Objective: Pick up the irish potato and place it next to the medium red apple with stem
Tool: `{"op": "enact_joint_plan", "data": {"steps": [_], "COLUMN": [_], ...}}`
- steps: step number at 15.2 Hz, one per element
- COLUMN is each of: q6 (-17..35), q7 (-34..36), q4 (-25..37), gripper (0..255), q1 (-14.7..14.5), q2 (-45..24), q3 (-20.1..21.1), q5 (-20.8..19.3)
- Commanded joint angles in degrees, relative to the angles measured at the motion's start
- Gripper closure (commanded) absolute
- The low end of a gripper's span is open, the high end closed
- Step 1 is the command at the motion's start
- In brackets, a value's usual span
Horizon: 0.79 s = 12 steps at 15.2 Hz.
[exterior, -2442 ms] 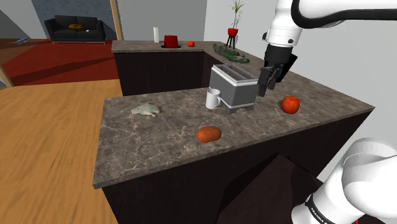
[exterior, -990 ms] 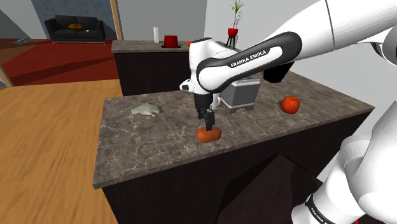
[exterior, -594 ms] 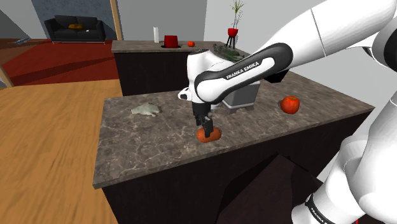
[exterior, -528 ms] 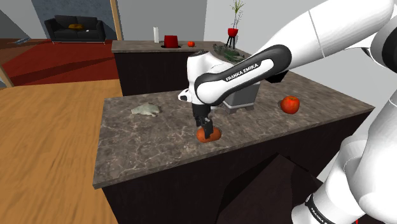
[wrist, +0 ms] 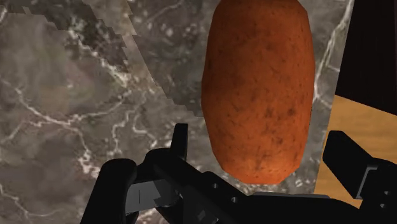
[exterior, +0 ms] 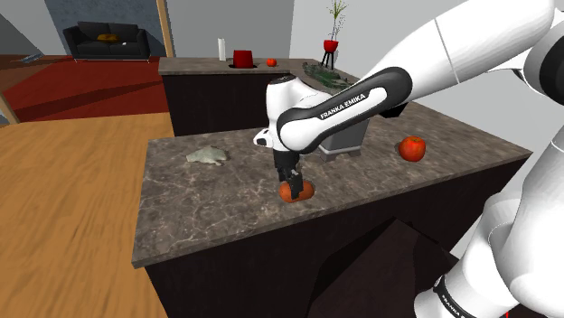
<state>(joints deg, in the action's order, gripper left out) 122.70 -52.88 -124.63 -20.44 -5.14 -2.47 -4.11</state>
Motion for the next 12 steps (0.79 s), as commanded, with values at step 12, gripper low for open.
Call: {"op": "enact_joint_plan", "data": {"steps": [12], "q6": [-1.5], "q7": [-0.1], "q4": [0.6], "gripper": [255], "q1": [0.0], "q2": [0.9], "q3": [0.0], "q5": [0.0]}}
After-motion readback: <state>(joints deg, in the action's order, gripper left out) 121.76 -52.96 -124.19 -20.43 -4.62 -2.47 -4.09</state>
